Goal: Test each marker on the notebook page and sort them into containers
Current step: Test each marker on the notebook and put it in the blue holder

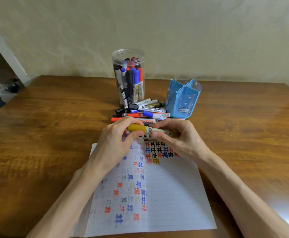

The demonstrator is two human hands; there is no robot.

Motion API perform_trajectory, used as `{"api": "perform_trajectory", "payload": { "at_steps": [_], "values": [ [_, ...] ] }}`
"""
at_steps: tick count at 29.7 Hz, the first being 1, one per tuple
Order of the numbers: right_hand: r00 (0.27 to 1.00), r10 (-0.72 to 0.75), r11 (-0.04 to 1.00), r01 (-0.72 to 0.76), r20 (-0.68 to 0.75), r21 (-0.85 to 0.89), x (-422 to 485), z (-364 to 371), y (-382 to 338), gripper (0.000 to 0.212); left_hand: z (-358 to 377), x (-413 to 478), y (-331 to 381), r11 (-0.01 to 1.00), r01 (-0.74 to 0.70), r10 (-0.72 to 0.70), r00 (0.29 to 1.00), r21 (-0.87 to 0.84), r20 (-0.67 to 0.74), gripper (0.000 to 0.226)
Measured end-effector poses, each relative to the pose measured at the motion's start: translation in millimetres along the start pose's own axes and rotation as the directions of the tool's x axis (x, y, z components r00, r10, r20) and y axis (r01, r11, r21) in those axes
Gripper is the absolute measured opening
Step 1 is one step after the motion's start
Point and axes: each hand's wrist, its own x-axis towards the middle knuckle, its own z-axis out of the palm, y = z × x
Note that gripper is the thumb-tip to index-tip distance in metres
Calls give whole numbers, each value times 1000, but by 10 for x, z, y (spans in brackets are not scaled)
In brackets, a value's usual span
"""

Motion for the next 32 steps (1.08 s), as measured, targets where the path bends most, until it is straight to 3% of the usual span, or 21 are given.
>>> {"api": "perform_trajectory", "payload": {
  "at_steps": [3, 7, 10, 12, 14, 16, 19, 21, 27, 32],
  "values": [
    [999, -24, 999, 22, -48, -46, 77, -43, -2, 23, -41, 147, 60, 992, 83, -83, 997, -93, 8, 34],
    [982, -78, 992, 61, -169, -107, 65, -115, -22, 28, -13, 350, 290, 835, 221, -264, 964, -503, -15, 46],
    [957, -118, 981, 71, -264, -183, 30, -207, -47, 34, 50, 557, 490, 734, 173, -283, 957, -657, -64, 41],
    [888, -162, 973, 70, -430, -220, 24, -306, -50, 29, 91, 730, 603, 716, 98, -252, 960, -691, -125, 38],
    [787, -154, 980, 46, -598, -191, 31, -409, -10, 21, 118, 918, 677, 726, 33, -212, 961, -687, -178, 37],
    [728, -118, 974, -47, -675, -221, 46, -499, 73, 29, 148, 1103, 744, 753, -33, -156, 961, -657, -227, 37],
    [790, 13, 946, -208, -613, -249, 74, -524, 231, 64, 222, 1320, 830, 808, -105, -74, 958, -580, -276, 35],
    [818, 65, 933, -253, -572, -256, 99, -496, 278, 74, 295, 1407, 841, 850, -111, -40, 961, -516, -273, 35],
    [834, 111, 938, -267, -540, -221, 136, -529, 302, 81, 535, 1444, 684, 925, -42, -14, 990, -378, -144, 50],
    [836, 102, 936, -264, -538, -232, 142, -513, 305, 80, 644, 1376, 533, 986, -92, 76, 990, -140, -118, 35]
  ]
}}
